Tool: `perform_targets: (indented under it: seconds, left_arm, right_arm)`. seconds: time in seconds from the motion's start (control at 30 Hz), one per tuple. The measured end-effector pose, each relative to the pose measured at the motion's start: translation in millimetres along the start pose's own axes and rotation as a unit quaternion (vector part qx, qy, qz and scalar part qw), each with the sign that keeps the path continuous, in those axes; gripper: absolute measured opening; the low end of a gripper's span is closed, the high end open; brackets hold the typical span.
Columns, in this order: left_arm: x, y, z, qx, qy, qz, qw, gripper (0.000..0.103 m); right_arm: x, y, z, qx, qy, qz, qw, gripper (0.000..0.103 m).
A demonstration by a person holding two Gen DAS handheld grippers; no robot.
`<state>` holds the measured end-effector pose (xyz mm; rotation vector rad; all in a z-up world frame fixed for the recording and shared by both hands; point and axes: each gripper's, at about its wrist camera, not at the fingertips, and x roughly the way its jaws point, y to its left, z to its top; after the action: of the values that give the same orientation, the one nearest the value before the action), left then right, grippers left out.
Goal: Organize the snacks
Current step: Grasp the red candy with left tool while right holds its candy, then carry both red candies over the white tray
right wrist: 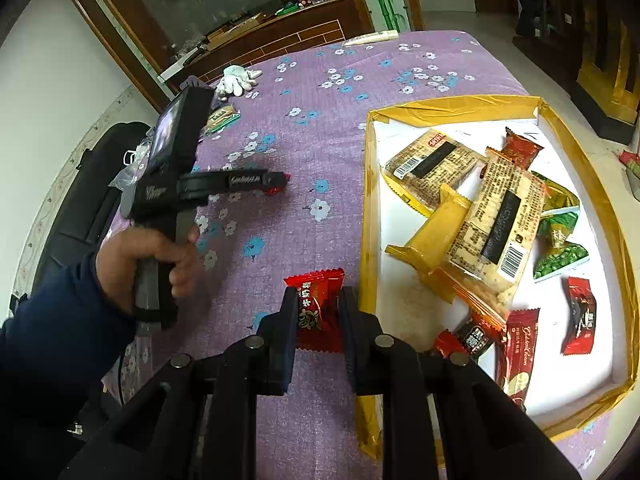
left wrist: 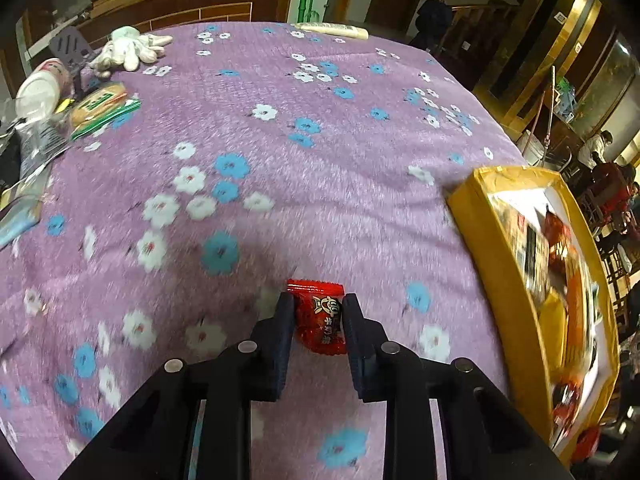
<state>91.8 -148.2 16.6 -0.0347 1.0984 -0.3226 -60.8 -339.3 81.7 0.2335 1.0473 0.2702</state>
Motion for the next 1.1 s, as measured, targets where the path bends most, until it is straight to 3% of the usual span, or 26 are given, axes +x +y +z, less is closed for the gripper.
perform_targets:
  seconds: [0.3, 0.53, 0.8, 1.1]
  left_arm:
    - [-26.2, -0.3, -52.0, 0.022, -0.018, 0.011, 0.9995, 0.021]
    - [-46.1, 0.0, -80.7, 0.033, -0.017, -0.023, 0.9990, 0.021]
    - [-66.9, 1.6, -89.8, 0.054, -0.027, -0.048, 0.9970, 0.021]
    - [-88.2, -19.5, -89.3, 0.074, -0.046, -0.065, 0.9941, 0.021]
  right_arm:
    - [16.5, 15.1, 0.4, 0.002, 0.014, 0.011, 1.000, 0.019]
    - [23.1, 27.8, -8.5, 0.015, 0.014, 0.010, 1.000, 0.019]
    - [19.4, 40.5, -28.4, 0.049, 0.007, -0.006, 0.999, 0.019]
    - [0.2, 29.1, -36.6, 0.079, -0.008, -0.016, 0.997, 0.019]
